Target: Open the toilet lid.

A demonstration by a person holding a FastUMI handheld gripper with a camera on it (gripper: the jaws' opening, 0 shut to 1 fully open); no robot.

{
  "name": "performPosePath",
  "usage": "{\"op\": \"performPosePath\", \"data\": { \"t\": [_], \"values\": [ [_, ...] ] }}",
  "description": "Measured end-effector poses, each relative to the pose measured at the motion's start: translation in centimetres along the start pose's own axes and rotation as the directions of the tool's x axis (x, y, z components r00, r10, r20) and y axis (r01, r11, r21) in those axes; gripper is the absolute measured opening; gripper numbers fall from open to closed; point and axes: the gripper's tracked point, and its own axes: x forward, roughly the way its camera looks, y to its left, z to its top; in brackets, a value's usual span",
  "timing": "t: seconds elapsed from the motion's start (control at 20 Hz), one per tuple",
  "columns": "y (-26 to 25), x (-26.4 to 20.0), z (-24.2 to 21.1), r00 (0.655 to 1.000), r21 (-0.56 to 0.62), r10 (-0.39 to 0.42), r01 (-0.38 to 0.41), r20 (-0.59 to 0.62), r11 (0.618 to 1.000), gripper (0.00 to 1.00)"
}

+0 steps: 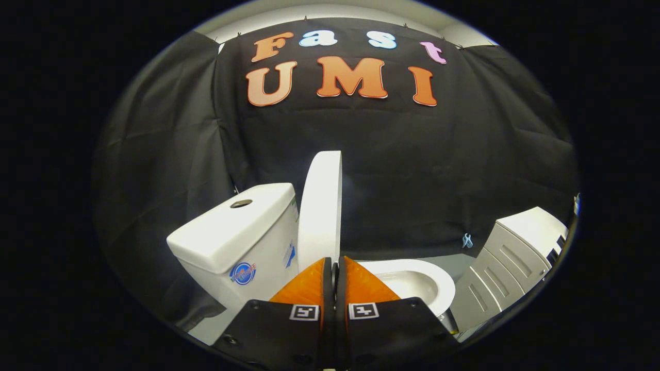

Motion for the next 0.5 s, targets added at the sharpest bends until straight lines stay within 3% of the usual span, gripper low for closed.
{"op": "performPosePath", "data": {
  "t": [0.5],
  "values": [
    [4.7, 0.5, 0.2, 1.0, -0.073, 0.012, -0.011, 0.026, 0.997, 0.07]
  ]
}}
